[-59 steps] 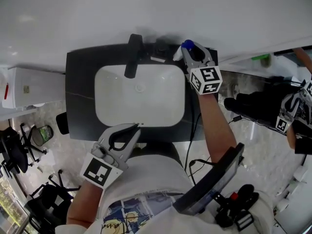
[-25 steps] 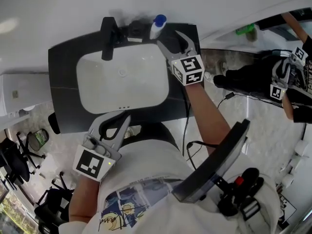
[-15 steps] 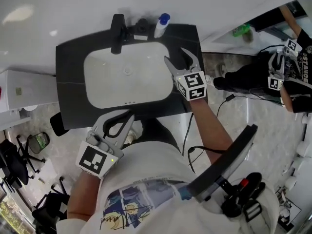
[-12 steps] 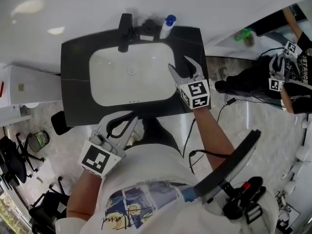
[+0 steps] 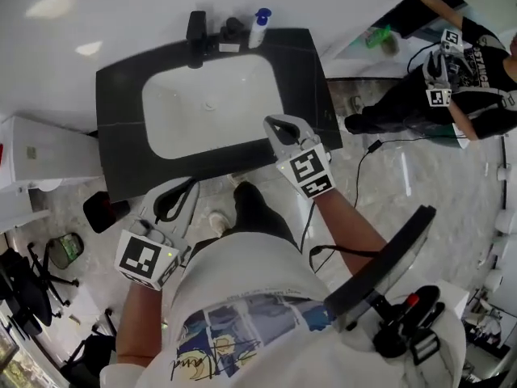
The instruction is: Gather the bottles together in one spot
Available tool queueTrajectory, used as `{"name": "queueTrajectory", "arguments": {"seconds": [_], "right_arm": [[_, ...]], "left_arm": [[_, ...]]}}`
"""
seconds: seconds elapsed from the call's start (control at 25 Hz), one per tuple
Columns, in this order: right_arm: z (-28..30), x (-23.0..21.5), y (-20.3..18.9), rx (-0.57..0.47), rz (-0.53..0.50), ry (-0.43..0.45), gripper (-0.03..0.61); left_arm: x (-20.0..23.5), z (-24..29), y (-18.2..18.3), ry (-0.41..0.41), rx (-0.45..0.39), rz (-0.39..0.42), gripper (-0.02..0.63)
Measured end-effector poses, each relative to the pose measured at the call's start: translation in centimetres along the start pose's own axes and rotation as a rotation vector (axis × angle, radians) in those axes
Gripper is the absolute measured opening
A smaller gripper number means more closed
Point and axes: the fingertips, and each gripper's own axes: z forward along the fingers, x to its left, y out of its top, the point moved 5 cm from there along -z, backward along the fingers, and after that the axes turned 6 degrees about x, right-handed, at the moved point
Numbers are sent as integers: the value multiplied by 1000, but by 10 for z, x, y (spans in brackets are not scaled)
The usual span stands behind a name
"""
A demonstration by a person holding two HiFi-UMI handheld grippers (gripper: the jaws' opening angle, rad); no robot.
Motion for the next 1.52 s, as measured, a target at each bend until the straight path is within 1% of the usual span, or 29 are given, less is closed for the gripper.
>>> {"name": "queueTrajectory", "arguments": {"seconds": [0.16, 0.28, 0.56, 0.92, 1.52], "right_arm": [[-30, 33, 8, -27, 9, 25, 2], [-44, 52, 13, -45, 9, 44, 2], [-73, 80, 11, -46, -20, 24, 2], [-95, 99, 6, -42, -11, 23, 2], [-108, 116, 25, -75, -23, 60, 2]], "left_arm": [[-6, -19, -8, 20, -3, 8, 3], [-12, -26, -14, 15, -1, 13, 3], [-23, -35, -30, -9, 27, 33, 3], [-38, -39, -38, -30, 31, 35, 3], [-46, -45, -39, -37, 42, 46, 3]]}}
